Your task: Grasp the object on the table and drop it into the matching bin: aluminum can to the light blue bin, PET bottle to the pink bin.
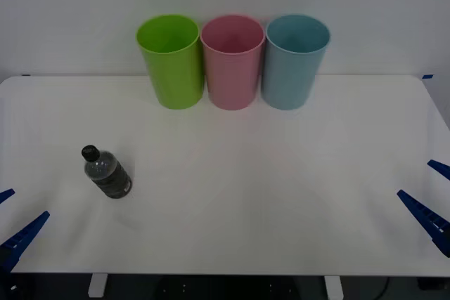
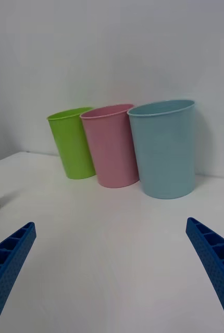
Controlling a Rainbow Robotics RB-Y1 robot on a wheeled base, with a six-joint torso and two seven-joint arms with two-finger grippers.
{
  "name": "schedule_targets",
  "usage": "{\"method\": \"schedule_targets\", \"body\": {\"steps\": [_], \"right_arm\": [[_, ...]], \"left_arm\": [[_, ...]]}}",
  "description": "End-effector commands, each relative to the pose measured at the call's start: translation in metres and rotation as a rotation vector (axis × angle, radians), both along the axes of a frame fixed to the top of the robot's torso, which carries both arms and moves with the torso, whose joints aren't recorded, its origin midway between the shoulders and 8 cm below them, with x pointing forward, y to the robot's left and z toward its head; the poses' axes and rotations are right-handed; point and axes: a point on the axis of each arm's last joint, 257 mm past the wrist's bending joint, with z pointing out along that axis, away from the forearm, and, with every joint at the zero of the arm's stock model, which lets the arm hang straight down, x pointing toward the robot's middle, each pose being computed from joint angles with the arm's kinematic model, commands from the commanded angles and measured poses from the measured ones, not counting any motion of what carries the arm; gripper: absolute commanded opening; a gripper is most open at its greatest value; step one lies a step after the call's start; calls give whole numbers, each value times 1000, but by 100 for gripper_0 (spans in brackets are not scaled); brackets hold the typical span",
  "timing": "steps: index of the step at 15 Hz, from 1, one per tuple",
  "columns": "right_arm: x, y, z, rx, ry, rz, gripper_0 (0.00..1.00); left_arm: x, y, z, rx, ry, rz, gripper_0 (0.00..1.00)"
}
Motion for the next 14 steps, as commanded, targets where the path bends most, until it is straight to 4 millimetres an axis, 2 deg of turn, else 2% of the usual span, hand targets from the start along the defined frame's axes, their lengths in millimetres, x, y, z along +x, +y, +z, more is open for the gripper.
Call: {"method": "schedule_targets", "body": {"steps": [1,6,14], "right_arm": [[0,0,0,0,0,0,100],[0,0,0,0,0,0,100],[0,0,0,0,0,0,100]], "left_arm": [[10,-2,-10,66,14,-4,100],[36,-9,-43,105,37,-22,100],[67,-33,-72,175,24,-56,100]]}}
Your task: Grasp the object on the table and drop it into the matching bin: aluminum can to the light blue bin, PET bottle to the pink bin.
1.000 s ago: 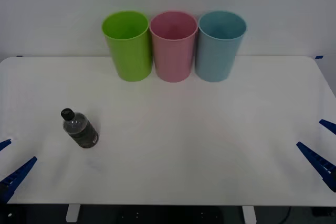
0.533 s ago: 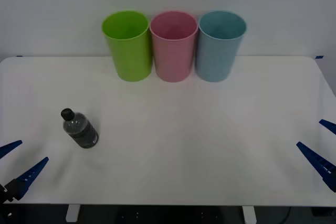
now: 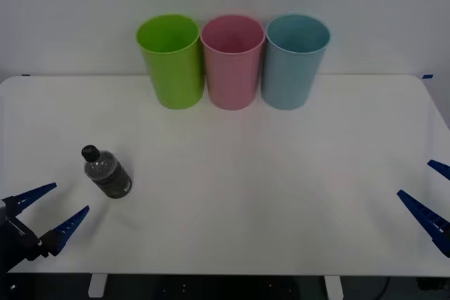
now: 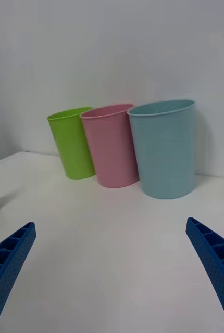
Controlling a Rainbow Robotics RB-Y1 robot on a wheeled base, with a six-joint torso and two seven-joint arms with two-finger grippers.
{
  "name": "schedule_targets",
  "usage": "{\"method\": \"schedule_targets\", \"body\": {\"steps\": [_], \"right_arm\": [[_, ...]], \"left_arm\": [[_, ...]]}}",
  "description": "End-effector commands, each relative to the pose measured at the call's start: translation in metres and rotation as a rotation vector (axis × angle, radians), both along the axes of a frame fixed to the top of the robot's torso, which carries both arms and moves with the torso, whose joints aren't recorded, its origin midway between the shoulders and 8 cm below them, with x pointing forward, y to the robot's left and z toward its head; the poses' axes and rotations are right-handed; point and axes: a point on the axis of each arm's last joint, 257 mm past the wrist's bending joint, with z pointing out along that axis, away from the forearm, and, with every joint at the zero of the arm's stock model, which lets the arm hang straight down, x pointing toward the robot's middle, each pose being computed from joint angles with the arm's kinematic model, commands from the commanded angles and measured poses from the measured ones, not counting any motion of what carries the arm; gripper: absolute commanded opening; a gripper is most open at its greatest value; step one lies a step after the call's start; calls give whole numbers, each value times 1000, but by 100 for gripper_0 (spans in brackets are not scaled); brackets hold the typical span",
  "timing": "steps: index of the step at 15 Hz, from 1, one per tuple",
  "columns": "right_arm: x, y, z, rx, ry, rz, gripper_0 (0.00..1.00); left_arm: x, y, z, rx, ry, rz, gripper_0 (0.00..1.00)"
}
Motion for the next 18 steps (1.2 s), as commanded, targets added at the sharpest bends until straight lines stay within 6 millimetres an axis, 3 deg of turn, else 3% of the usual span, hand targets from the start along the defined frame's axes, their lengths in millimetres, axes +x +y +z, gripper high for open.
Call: {"method": "schedule_targets", "body": {"steps": [1,7,14,18], "right_arm": [[0,0,0,0,0,0,100],[0,0,0,0,0,0,100],[0,0,0,0,0,0,100],[0,0,0,0,0,0,100]], "left_arm": [[14,-5,-14,47,-21,-4,100],[41,-21,-25,50,-62,25,100],[62,-49,-24,-4,-76,43,100],[76,-54,-23,-16,-76,36,100]]}}
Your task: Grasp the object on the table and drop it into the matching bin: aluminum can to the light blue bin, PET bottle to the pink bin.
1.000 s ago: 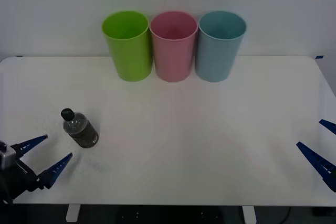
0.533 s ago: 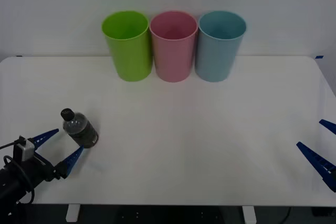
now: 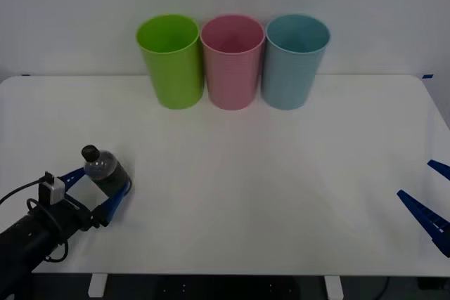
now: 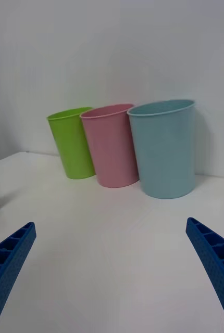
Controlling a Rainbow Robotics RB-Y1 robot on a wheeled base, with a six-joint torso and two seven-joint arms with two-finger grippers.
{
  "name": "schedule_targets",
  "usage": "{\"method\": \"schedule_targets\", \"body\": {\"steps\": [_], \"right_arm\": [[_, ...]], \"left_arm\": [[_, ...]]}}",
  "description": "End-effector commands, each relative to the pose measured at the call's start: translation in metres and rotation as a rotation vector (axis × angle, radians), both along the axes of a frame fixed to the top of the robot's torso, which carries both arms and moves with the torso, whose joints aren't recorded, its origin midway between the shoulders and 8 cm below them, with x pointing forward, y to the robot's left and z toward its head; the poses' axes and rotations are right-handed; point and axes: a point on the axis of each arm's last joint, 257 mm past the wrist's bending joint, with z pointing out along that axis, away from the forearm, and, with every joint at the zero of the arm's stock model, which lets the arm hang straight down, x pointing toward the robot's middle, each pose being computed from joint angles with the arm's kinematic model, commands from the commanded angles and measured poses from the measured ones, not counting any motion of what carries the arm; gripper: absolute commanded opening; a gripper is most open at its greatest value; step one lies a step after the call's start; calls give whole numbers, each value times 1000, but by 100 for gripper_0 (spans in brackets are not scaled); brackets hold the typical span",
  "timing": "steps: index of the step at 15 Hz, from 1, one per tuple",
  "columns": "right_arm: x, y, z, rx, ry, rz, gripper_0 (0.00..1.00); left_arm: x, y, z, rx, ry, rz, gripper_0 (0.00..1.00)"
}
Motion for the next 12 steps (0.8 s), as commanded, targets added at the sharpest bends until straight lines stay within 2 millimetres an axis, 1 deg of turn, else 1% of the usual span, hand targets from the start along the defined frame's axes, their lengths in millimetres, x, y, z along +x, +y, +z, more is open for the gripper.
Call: {"method": "schedule_targets", "body": {"steps": [1,4,8,9,10,11,12], "right_arm": [[0,0,0,0,0,0,100],[0,0,0,0,0,0,100],[0,0,0,0,0,0,100],[0,0,0,0,0,0,100],[0,0,0,0,0,0,100],[0,0,0,0,0,0,100],[0,0,0,0,0,0,100]], "left_arm": [[9,-4,0,-8,2,-5,100],[13,-8,0,-12,2,-12,100],[13,-8,0,-14,3,-12,100],[13,-8,0,-14,3,-12,43],[13,-8,0,-17,4,-12,9],[13,-7,0,-18,5,-10,0],[13,-8,0,-19,6,-12,0]]}}
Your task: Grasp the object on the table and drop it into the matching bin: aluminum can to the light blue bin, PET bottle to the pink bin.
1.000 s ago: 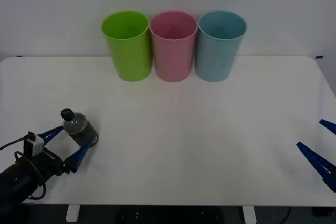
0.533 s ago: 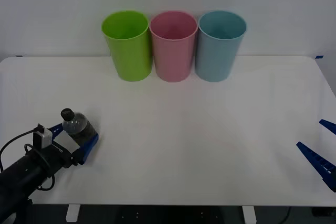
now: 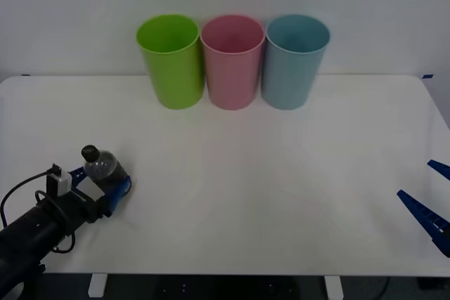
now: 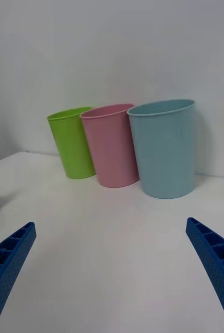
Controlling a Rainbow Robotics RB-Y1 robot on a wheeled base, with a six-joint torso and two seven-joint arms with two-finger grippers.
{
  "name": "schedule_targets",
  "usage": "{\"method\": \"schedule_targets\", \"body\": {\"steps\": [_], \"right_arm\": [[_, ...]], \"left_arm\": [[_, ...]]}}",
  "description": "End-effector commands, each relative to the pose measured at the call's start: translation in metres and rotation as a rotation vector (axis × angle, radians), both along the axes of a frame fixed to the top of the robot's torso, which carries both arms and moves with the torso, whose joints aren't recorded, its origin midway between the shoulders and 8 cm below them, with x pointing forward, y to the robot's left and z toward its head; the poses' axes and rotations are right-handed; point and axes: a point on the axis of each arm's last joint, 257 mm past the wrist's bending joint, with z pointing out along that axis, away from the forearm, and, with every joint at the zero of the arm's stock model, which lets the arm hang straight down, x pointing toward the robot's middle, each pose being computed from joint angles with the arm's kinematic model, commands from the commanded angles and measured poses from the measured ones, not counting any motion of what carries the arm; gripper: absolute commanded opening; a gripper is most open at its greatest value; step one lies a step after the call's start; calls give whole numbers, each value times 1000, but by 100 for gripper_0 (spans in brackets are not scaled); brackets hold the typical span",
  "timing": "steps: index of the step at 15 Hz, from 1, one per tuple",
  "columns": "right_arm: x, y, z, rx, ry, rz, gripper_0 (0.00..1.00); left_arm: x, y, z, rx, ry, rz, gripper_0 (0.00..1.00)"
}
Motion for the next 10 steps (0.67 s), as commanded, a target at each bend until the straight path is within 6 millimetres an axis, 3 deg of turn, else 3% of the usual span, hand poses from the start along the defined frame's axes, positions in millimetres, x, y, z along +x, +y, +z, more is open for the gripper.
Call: {"method": "schedule_targets", "body": {"steps": [1,7,10], "right_arm": [[0,0,0,0,0,0,100],[0,0,0,0,0,0,100],[0,0,0,0,0,0,100]], "left_arm": [[0,0,0,-3,1,0,0],[1,0,3,-18,-1,3,0],[3,0,14,-37,-19,4,0]]}}
